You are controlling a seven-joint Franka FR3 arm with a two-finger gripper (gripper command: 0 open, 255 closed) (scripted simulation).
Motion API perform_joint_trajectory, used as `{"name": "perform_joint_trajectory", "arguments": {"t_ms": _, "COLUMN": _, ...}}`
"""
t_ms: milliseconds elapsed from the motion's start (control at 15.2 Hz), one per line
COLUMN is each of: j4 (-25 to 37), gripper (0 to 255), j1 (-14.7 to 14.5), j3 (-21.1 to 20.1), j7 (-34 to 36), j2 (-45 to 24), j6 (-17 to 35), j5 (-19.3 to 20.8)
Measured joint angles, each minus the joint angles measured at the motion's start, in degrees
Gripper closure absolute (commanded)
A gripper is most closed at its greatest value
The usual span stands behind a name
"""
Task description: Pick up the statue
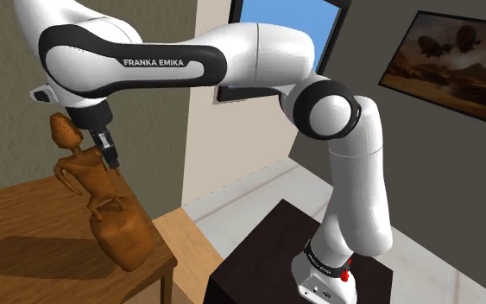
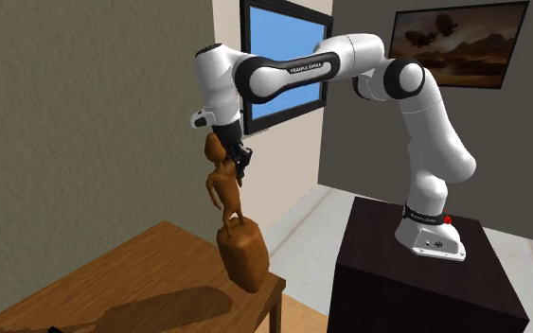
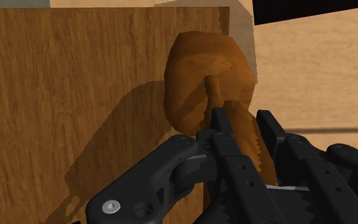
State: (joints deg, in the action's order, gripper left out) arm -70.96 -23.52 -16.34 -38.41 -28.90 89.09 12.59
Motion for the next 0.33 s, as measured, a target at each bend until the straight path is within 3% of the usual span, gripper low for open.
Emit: {"name": "perform_joint_trajectory", "arguments": {"t_ms": 330, "j4": 4.7, "gripper": 255, "j1": -0.6, "j3": 0.0, "j7": -0.4, "j2": -0.6, "j6": -4.0, "j5": 0.1}}
